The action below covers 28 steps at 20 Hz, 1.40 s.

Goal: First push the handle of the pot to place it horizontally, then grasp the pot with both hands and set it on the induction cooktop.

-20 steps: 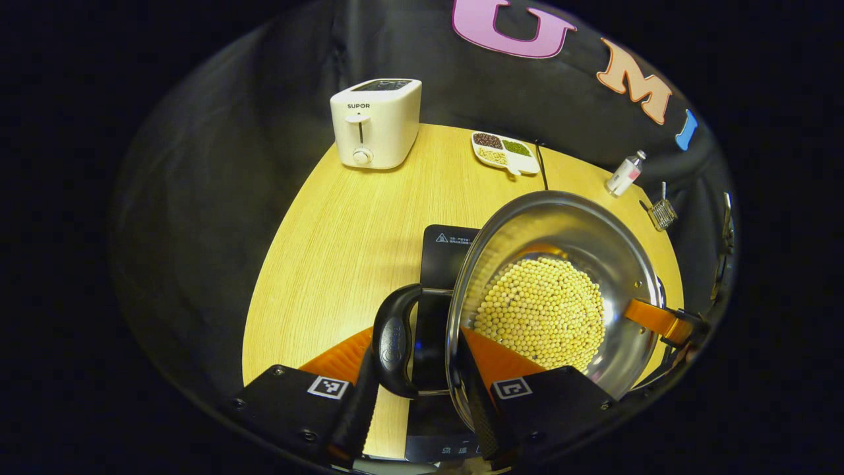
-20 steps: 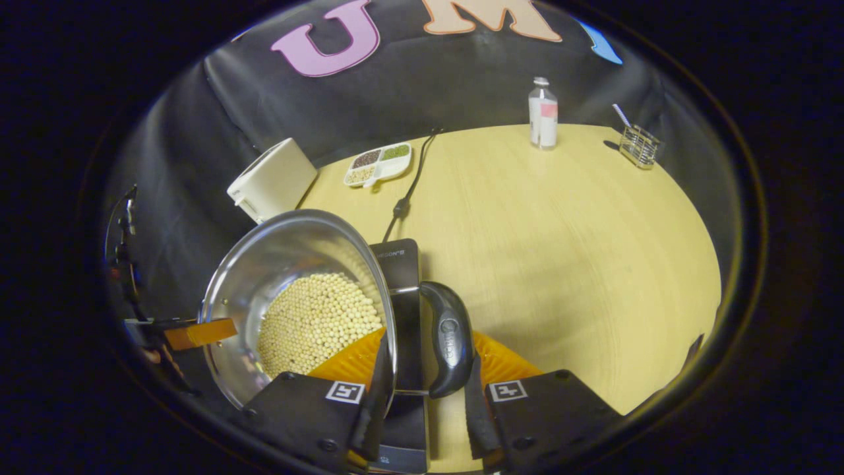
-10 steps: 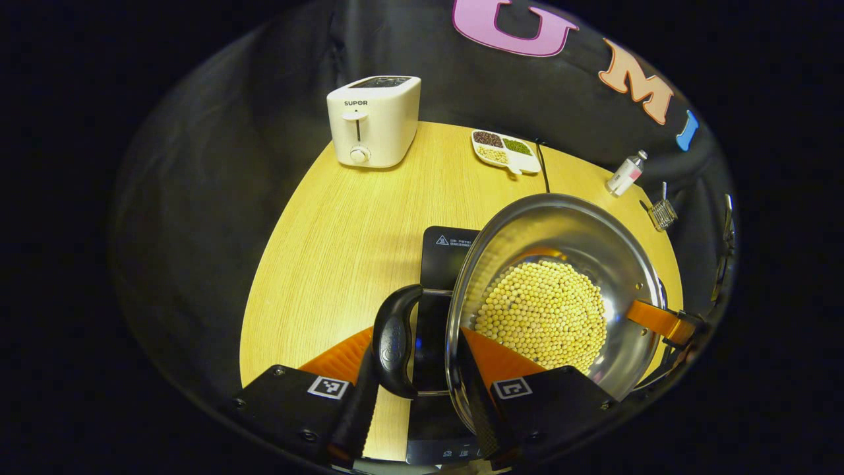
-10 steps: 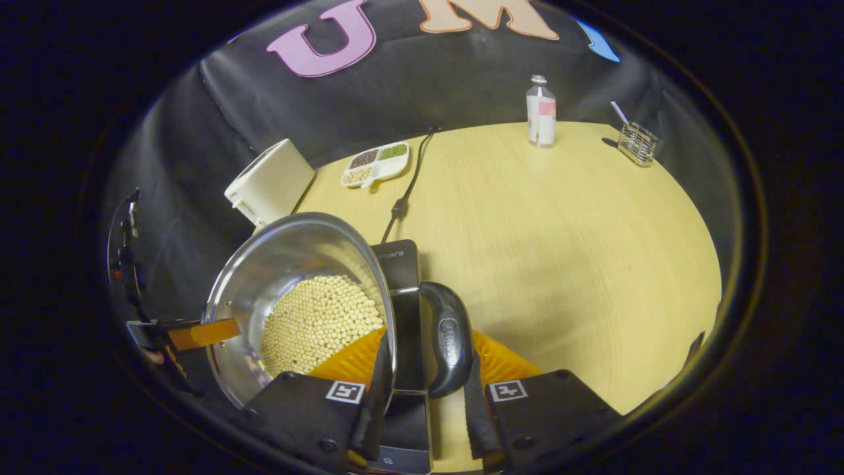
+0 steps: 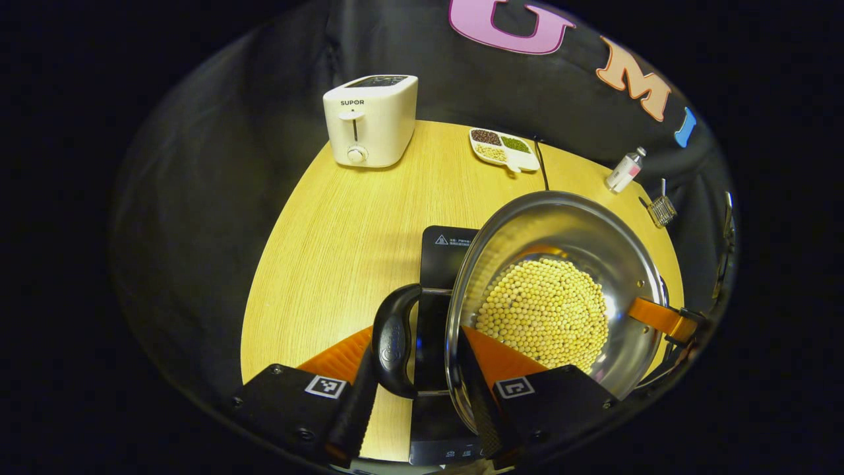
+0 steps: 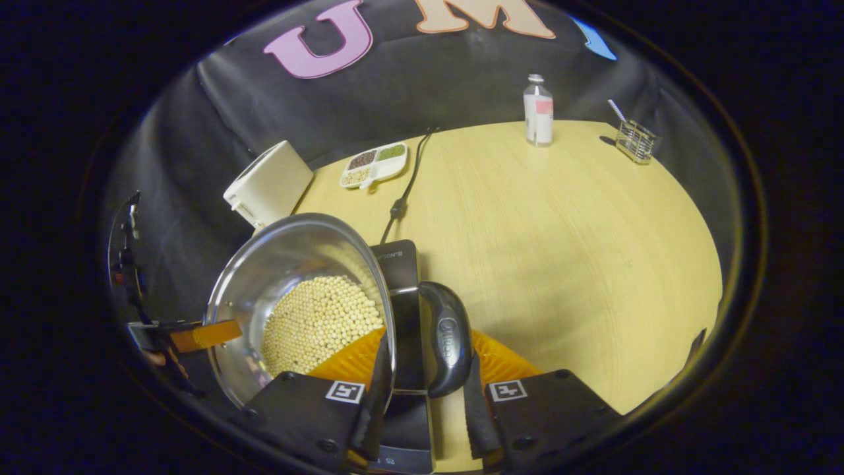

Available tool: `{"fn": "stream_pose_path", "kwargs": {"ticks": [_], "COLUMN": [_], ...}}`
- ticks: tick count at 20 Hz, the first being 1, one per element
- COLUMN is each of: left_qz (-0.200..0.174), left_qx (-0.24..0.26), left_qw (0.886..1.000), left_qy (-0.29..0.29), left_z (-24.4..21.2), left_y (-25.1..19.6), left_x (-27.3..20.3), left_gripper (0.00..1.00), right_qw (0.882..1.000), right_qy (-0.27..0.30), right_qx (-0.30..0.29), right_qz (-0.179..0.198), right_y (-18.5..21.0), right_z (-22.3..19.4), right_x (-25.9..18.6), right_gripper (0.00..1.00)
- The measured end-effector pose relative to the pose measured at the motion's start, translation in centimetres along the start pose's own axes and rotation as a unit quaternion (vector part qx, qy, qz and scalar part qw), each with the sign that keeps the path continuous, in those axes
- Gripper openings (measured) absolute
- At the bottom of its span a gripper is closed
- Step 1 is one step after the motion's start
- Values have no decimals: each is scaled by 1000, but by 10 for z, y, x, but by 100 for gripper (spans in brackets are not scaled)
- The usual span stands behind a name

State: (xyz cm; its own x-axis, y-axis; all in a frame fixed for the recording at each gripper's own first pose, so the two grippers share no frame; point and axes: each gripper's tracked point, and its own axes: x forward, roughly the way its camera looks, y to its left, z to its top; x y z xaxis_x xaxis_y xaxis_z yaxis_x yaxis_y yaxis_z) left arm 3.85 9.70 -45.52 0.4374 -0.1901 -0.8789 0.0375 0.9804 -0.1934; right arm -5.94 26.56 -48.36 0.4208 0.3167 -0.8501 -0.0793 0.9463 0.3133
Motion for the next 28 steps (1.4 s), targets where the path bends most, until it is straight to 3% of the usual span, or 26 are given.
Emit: {"fn": "stream_pose_path", "kwargs": {"ticks": [7, 15, 18, 20, 22, 25, 26, 28], "left_qz": [5, 34, 41, 45, 48, 55, 56, 59], "left_qx": [6, 35, 36, 43, 49, 49, 48, 48], "left_qw": [1000, 999, 998, 998, 997, 997, 997, 997], "left_qy": [2, -3, -9, -17, -24, -31, -31, -33], "left_z": [0, 1, 5, 10, 13, 16, 16, 16], "left_y": [0, 3, 5, 6, 4, 4, 4, 3], "left_x": [0, -1, -2, -3, -5, -9, -9, -12], "left_gripper": [72, 79, 81, 84, 86, 99, 100, 100], "right_qw": [1000, 1000, 1000, 1000, 1000, 1000, 1000, 1000], "right_qy": [0, -2, -6, -7, -10, -13, -15, -20], "right_qx": [0, 1, 2, 3, 2, 1, 0, -3], "right_qz": [-1, 0, 0, 1, -2, -2, -2, 1], "right_y": [1, 0, -2, -2, -4, -5, -5, -4], "right_z": [0, -1, 2, 3, 4, 5, 6, 6], "right_x": [1, -1, 0, -2, -1, -2, -3, -5], "right_gripper": [51, 57, 63, 92, 100, 100, 95, 100]}}
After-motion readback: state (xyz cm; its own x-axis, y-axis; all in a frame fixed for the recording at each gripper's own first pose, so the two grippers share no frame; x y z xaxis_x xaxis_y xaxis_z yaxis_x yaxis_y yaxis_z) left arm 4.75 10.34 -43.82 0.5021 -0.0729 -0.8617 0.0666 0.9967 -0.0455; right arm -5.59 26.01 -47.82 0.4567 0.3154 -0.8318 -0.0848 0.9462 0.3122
